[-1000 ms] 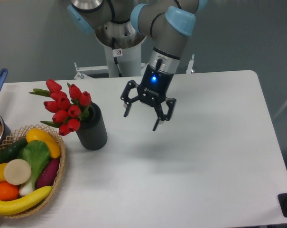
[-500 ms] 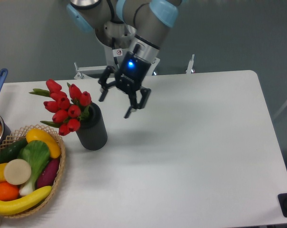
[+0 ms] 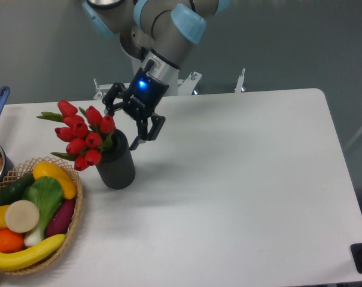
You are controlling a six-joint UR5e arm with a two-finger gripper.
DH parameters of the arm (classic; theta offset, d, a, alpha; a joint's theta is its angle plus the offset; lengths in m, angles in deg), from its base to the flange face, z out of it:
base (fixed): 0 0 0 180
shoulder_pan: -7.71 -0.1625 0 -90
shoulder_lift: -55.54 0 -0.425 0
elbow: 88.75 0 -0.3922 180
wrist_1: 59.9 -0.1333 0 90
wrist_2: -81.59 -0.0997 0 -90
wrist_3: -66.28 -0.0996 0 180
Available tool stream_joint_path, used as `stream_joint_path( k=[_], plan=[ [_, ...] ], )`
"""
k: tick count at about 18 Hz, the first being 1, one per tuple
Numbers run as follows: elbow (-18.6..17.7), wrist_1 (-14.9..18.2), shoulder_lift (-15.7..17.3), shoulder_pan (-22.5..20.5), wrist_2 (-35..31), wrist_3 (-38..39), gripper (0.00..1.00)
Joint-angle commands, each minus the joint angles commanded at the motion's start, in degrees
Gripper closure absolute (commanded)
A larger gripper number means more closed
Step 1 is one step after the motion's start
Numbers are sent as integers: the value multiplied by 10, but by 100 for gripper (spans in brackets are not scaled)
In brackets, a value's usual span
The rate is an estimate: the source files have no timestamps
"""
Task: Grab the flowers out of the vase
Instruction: 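Lower the gripper around the tulip stems and close it, then lift the gripped red tulips straight up out of the black vase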
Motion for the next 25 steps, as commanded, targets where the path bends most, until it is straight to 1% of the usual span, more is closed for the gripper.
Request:
stream_joint_path(
  k=[4, 6, 8, 9, 11, 13, 14, 15, 21, 23, 25],
  plan=[
    [-5, -1, -9, 7, 13, -24, 0],
    [-4, -2, -24, 11, 30, -34, 0],
    [-4, -3, -32, 12, 32, -45, 1],
    [-4, -3, -37, 12, 33, -47, 12],
    [-3, -3, -46, 12, 33, -47, 43],
    [-1, -3, -47, 12, 33, -46, 75],
    [-1, -3, -46, 12, 33, -45, 89],
    [0, -3, -43, 12, 33, -45, 100],
    [4, -2, -39, 10, 35, -40, 100],
    [4, -2, -29, 9, 38, -31, 100],
    [5, -2, -16, 7, 55, -8, 100]
  ],
)
